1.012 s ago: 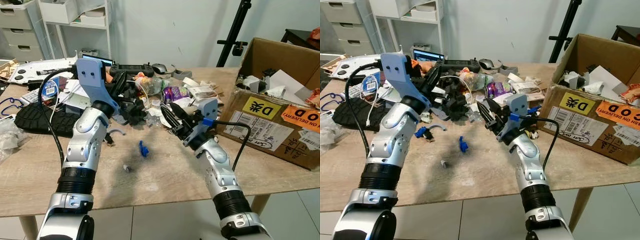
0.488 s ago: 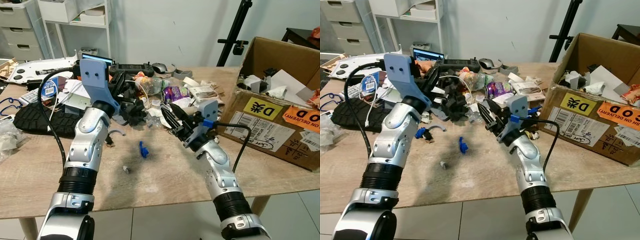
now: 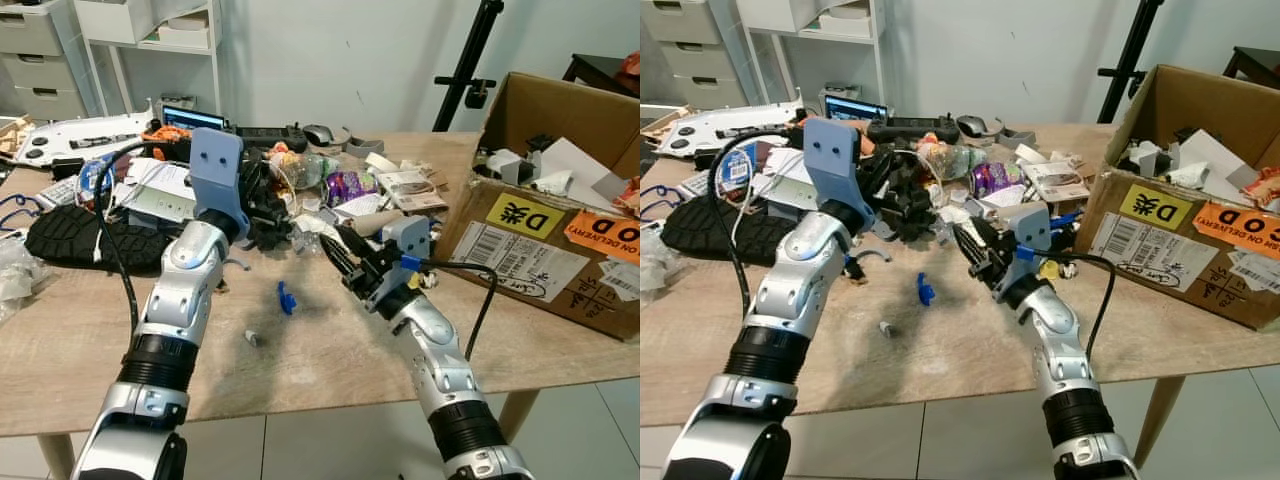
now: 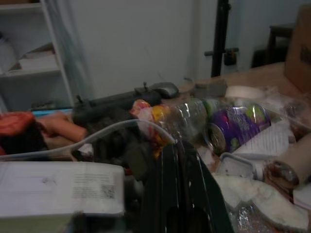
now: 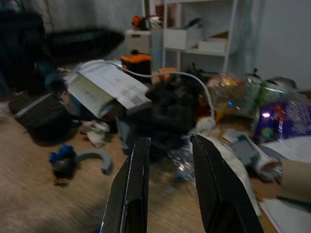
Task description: Picking trash to rubbish bin
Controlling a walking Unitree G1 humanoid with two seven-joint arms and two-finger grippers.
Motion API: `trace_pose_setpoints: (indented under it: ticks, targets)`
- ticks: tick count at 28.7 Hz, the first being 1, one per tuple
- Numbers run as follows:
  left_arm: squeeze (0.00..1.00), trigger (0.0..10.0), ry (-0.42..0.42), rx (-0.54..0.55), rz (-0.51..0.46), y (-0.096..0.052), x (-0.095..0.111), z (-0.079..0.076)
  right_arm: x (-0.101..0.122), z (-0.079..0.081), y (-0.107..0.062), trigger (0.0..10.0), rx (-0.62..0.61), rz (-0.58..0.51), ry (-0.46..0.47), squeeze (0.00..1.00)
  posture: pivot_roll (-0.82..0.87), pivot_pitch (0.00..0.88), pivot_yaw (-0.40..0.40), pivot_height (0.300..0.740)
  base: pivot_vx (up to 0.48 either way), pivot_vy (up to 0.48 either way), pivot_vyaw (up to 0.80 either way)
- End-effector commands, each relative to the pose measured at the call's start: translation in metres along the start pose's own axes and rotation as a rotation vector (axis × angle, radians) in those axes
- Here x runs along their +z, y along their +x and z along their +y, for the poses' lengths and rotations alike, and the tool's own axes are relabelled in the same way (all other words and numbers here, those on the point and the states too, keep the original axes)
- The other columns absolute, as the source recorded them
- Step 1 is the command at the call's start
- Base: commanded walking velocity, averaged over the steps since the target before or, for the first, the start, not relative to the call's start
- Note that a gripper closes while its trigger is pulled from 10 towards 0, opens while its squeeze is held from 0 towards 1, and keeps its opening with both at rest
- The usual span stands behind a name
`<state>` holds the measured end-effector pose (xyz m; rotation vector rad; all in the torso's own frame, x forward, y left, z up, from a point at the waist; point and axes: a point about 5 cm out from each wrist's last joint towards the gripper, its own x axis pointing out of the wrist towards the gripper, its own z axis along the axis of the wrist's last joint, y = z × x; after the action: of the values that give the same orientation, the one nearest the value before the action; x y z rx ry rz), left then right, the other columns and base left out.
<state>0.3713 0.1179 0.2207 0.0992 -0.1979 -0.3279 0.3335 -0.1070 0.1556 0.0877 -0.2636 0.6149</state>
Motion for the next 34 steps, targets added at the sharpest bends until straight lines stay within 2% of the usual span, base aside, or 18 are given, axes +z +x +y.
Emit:
trace_pose_setpoints:
  ticks: [1,2,3,4,5,8,12,21,22,23,25,32,34]
  targets:
    - [0.00,10.0,-0.004,-0.016,0.065,0.002,-0.009,-0.002,-0.005,-0.003,-0.005,10.0,-0.029,0.028,0.005,0.00,0.05,0.155,-0.038,0.740,0.000,0.000,0.00]
    - [0.00,10.0,-0.004,-0.016,0.065,0.002,-0.009,-0.002,-0.005,-0.003,-0.005,10.0,-0.029,0.028,0.005,0.00,0.05,0.155,-0.038,0.740,0.000,0.000,0.00]
    - [0.66,10.0,-0.026,-0.015,0.076,0.003,-0.011,-0.003,-0.005,-0.004,-0.006,10.0,-0.039,0.028,0.004,0.00,0.05,0.161,-0.034,0.740,0.000,0.000,0.00]
    - [0.66,10.0,-0.026,-0.015,0.076,0.003,-0.011,-0.003,-0.005,-0.004,-0.006,10.0,-0.039,0.028,0.004,0.00,0.05,0.161,-0.034,0.740,0.000,0.000,0.00]
    - [1.00,10.0,-0.041,-0.012,0.081,0.002,-0.012,-0.003,-0.005,-0.004,-0.008,10.0,-0.046,0.027,0.005,0.00,0.06,0.172,-0.028,0.740,0.000,0.000,0.00]
    - [1.00,10.0,-0.041,-0.012,0.081,0.002,-0.012,-0.003,-0.005,-0.004,-0.008,10.0,-0.046,0.027,0.005,0.00,0.06,0.172,-0.028,0.740,0.000,0.000,0.00]
    - [1.00,10.0,-0.077,-0.062,0.079,-0.001,-0.015,-0.010,-0.014,-0.001,-0.020,10.0,-0.070,0.054,0.016,0.00,0.08,0.188,-0.016,0.740,0.000,0.000,0.00]
    - [1.00,10.0,-0.064,-0.071,0.097,-0.006,-0.019,-0.010,-0.018,-0.004,-0.025,10.0,-0.070,0.086,0.004,0.00,0.08,0.210,-0.011,0.740,0.000,0.000,0.00]
    - [1.00,10.0,-0.112,-0.074,0.106,-0.007,-0.020,-0.011,-0.016,-0.007,-0.026,10.0,-0.069,0.091,-0.008,0.00,0.08,0.227,-0.010,0.740,0.000,0.000,0.00]
    - [1.00,10.0,-0.112,-0.074,0.106,-0.007,-0.020,-0.011,-0.016,-0.007,-0.026,10.0,-0.069,0.091,-0.008,0.00,0.08,0.227,-0.010,0.740,0.000,0.000,0.00]
    - [1.00,10.0,-0.173,-0.075,0.100,-0.008,-0.018,-0.012,-0.015,-0.010,-0.027,10.0,-0.074,0.096,-0.016,0.00,0.08,0.232,-0.011,0.740,0.000,0.000,0.00]
    - [1.00,10.0,-0.229,-0.112,0.133,-0.016,-0.025,-0.018,-0.019,-0.007,-0.034,10.0,-0.083,0.111,-0.003,0.00,0.08,0.225,-0.010,0.740,0.000,0.000,0.00]
    - [1.00,10.0,-0.269,-0.133,0.152,-0.018,-0.028,-0.022,-0.019,-0.005,-0.034,10.0,-0.082,0.112,-0.003,0.00,0.08,0.225,-0.010,0.740,0.000,0.000,0.00]
